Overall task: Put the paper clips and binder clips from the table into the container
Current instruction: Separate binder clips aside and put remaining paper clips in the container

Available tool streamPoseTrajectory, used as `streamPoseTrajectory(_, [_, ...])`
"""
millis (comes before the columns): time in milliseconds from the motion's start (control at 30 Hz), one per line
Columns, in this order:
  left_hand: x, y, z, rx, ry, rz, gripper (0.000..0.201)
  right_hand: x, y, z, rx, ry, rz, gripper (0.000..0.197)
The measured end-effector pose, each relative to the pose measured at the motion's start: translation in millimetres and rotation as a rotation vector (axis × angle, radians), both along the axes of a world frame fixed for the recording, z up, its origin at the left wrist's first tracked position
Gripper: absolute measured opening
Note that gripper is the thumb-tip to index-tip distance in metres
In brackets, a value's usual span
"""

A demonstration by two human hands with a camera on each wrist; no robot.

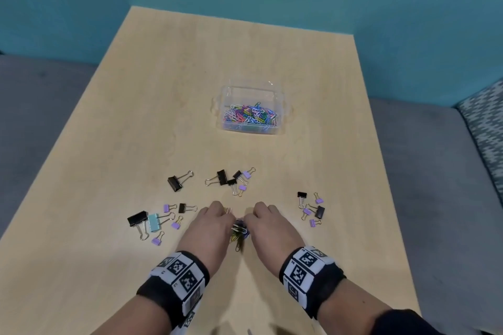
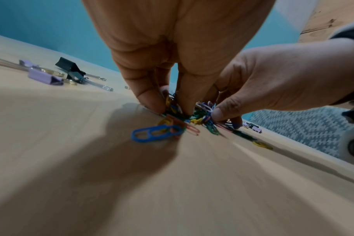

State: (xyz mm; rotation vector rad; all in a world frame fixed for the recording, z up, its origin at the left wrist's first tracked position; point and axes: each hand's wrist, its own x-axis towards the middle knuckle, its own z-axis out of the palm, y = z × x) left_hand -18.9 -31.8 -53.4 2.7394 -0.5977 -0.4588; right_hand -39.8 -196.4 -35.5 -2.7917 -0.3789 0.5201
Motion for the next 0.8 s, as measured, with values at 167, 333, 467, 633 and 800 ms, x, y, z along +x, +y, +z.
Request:
streamPoseTrajectory(167, [4,6,0,-0.002,0.101,0.050,0.026,3,-5,5,-0.001,0.031,0.022,0.032])
streamPoseTrajectory(333, [9,5,11,-0.063,0.149,0.159,0.013,9,-10,8,0.038,0.112,-0.013,0.014])
streamPoseTrajectory(467, [21,12,30,-0.108,0.255,0.175,0.015,22,-19,24,0.158,0.257,-0.103,0.004])
streamPoseTrajectory(633, [58,16,63,-0.389,0.530,0.288,0.010,57,-37,54,0.440,0.560,-0.285,0.005])
streamPoseTrajectory(800, [139,-3,86,-0.684,0.547,0.444,0.006,134,-57,77,0.778,0.507,-0.430,0.007])
